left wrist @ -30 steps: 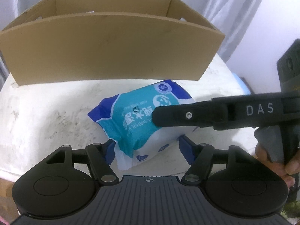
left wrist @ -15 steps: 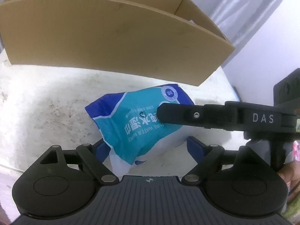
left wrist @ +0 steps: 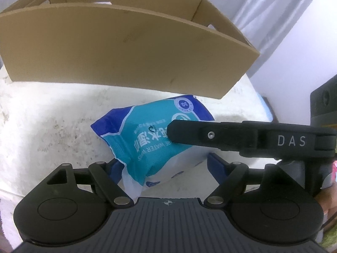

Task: Organize objects
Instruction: 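Lift the wet wipes pack with both grippers off the table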

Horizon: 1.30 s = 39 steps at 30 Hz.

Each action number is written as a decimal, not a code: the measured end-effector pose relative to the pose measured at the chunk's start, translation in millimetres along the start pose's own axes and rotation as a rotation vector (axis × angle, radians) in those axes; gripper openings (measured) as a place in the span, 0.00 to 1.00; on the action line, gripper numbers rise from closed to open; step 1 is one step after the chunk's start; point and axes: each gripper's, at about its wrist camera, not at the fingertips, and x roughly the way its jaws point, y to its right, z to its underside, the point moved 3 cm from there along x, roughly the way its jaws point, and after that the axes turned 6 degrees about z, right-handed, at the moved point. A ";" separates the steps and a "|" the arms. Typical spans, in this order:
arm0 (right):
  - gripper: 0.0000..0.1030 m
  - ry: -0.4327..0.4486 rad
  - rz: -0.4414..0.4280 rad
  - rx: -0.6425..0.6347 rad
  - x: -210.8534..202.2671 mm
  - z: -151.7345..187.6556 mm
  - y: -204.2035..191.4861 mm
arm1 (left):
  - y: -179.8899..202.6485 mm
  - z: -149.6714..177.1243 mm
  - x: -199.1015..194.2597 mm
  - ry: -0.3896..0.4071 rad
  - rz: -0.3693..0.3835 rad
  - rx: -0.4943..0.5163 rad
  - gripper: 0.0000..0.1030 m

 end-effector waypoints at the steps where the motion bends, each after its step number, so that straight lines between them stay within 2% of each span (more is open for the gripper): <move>1: 0.74 -0.001 0.000 0.000 0.0 0.4 -0.3 | -0.1 3.0 -3.4 0.000 -0.003 0.003 0.78; 8: 0.74 -0.001 -0.003 -0.002 -1.4 0.2 -2.3 | 6.7 4.5 -3.7 0.000 -0.014 0.012 0.77; 11: 0.74 0.003 -0.002 -0.006 -1.9 0.2 -4.0 | 14.2 -5.8 7.9 0.000 -0.023 0.021 0.77; 16: 0.74 0.010 -0.002 -0.016 -4.3 -1.6 -7.4 | 12.2 -2.0 -1.5 0.006 -0.028 0.030 0.77; 39: 0.74 0.022 -0.008 -0.040 -11.6 -4.8 -14.9 | 27.9 -4.7 9.6 0.029 -0.038 0.043 0.76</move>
